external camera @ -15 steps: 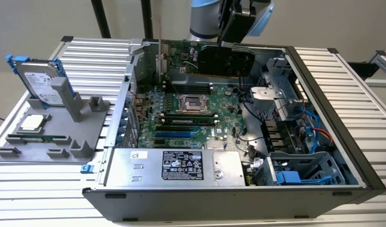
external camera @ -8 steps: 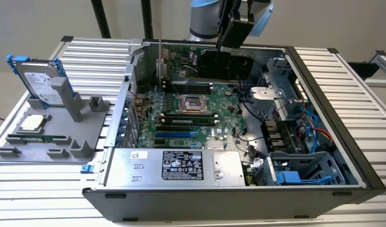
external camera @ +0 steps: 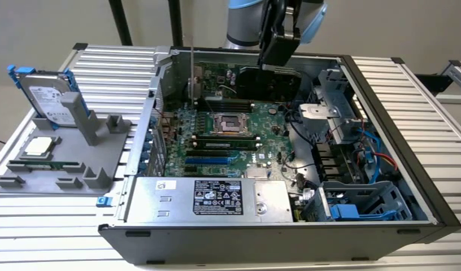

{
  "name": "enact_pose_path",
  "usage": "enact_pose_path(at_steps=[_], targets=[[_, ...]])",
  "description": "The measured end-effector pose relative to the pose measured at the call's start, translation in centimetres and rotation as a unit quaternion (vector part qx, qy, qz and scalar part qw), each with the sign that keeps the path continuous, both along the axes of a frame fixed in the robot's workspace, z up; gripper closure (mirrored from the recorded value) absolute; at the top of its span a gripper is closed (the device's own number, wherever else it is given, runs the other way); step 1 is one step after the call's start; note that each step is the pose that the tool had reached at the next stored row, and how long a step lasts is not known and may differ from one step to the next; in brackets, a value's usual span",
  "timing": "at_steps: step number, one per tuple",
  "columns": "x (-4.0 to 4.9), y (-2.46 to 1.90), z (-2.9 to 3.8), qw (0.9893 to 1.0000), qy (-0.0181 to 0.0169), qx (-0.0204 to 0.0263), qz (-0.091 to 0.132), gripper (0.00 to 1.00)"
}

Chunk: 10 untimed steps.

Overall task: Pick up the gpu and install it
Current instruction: 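Insert the gpu into the slot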

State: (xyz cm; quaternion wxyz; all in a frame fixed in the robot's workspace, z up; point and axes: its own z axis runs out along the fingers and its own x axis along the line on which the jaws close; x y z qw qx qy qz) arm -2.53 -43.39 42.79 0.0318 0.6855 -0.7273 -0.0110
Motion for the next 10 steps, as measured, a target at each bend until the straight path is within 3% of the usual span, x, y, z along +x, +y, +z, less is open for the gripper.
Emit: enact_pose_path(at_steps=[6, 10], targets=[[0.00, 0.00, -0.51, 1.0000, -0.0033, 0.0000, 0.000, 1.00], [0.00, 0.00, -0.56, 1.0000, -0.0037, -0.0001, 0.000, 1.00]])
